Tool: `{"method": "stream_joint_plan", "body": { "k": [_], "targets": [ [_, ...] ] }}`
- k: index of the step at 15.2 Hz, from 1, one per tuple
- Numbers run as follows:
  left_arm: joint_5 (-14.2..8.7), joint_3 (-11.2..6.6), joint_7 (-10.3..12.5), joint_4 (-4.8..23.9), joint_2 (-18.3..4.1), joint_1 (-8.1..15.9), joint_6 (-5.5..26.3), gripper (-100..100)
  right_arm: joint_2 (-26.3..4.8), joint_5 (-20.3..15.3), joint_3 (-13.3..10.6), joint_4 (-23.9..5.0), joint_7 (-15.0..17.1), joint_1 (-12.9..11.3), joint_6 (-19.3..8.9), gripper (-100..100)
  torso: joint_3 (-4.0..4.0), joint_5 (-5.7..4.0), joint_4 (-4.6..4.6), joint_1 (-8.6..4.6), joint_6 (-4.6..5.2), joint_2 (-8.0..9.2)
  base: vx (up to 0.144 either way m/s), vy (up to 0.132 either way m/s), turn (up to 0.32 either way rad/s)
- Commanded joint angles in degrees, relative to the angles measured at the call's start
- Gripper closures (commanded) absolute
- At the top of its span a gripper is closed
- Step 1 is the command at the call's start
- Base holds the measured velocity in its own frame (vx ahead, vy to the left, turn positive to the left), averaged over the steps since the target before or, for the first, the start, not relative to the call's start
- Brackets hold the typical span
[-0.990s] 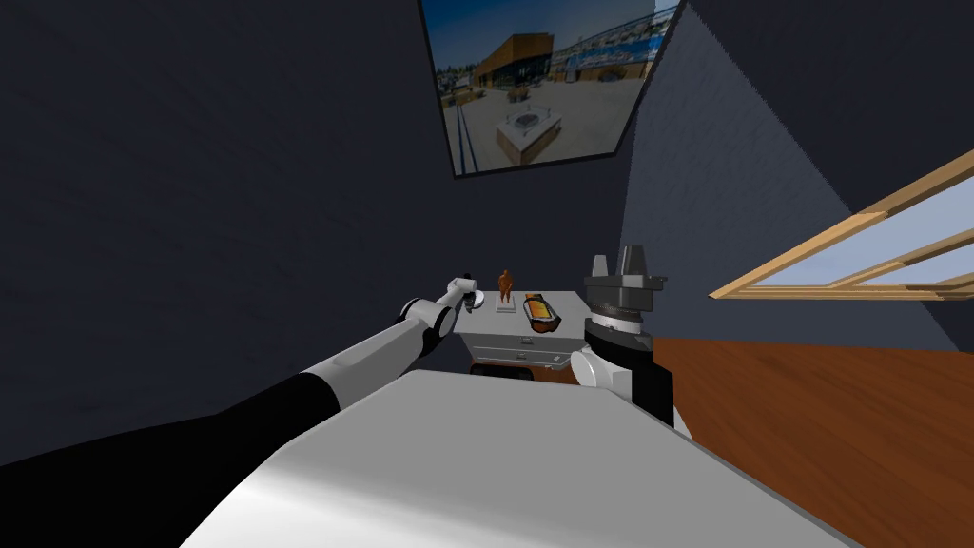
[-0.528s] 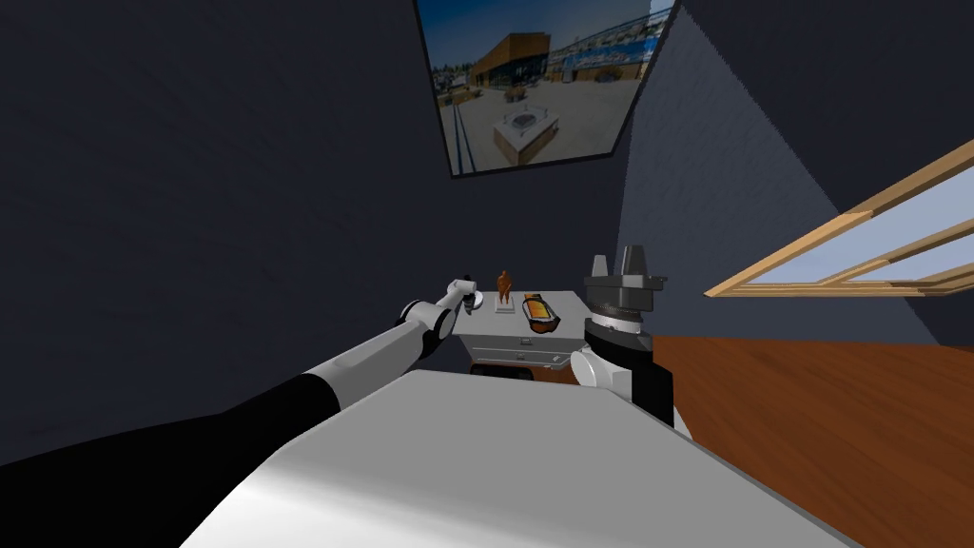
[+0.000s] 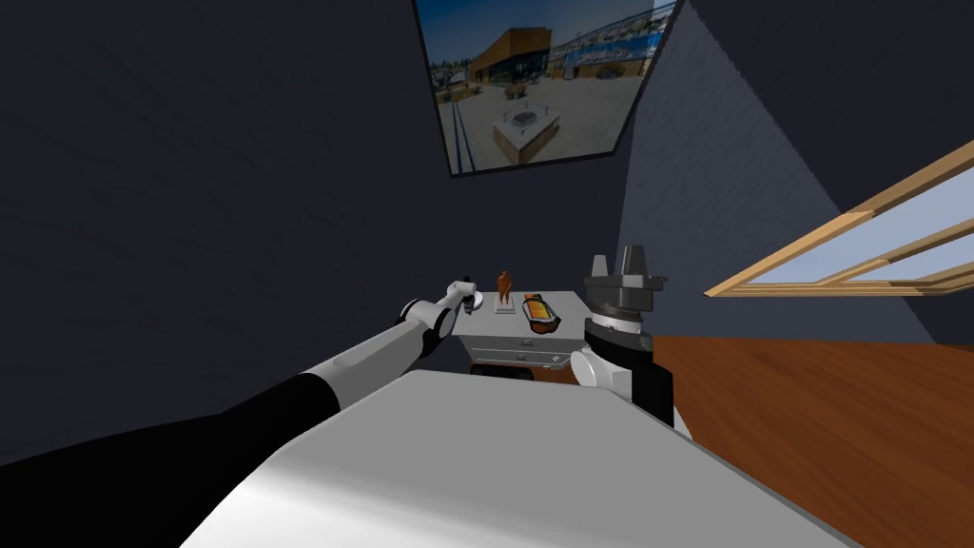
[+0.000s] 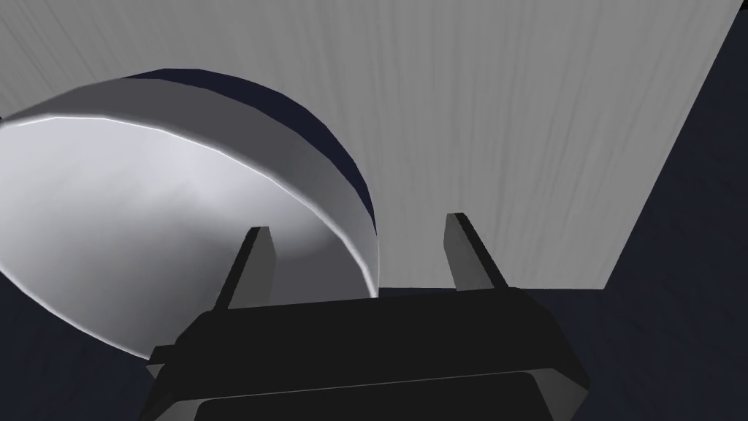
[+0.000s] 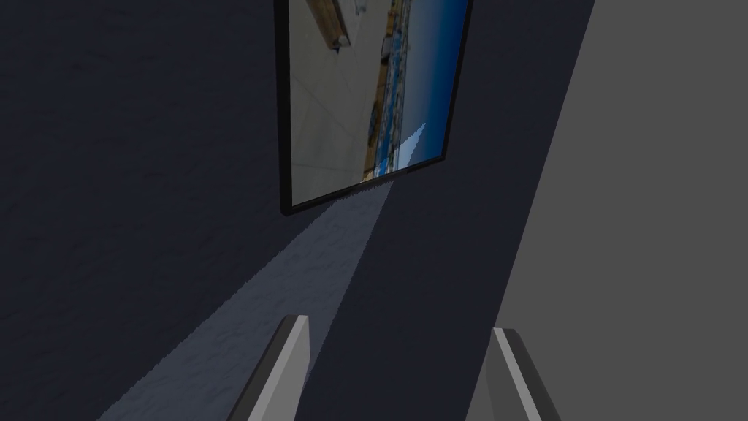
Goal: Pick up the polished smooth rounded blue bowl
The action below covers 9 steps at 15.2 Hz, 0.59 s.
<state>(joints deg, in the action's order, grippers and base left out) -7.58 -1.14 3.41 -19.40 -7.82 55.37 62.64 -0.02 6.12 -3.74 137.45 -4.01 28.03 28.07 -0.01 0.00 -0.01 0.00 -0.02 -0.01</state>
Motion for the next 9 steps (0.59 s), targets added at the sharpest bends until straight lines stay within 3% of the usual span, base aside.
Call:
{"method": "stream_joint_plan", "body": {
  "k": [1,4,5,6,9],
  "targets": [
    [0.0,0.0,0.0,0.0,0.0,0.0,0.0,100,0.0,0.0,0.0,0.0,0.0,0.0,0.0,0,0.0,0.0,0.0,0.0,0.0,0.0,0.0,0.0,0.0],
    [0.02,0.03,-0.04,0.02,0.01,-0.02,0.07,100,0.0,0.0,0.0,0.0,0.0,0.0,0.0,0,-0.02,0.03,0.0,0.02,-0.01,-0.03,0.0,0.0,0.0],
    [0.01,-0.14,0.03,1.65,-0.04,-0.02,-1.63,100,0.0,0.0,0.0,0.0,0.0,0.0,0.0,0,-0.01,0.03,0.01,0.02,-0.01,-0.04,0.011,0.002,-0.039],
    [-0.26,-0.07,-0.22,1.08,0.03,1.87,0.69,100,0.0,0.0,0.0,0.0,0.0,0.0,0.0,0,-0.05,0.05,-0.03,0.04,0.0,-0.07,-0.011,0.0,0.057],
    [-0.34,-0.05,-0.3,0.92,0.05,2.41,1.36,100,0.0,0.0,0.0,0.0,0.0,0.0,0.0,0,0.0,0.05,0.01,0.01,-0.02,-0.01,-0.028,-0.009,0.067]
  ]
}}
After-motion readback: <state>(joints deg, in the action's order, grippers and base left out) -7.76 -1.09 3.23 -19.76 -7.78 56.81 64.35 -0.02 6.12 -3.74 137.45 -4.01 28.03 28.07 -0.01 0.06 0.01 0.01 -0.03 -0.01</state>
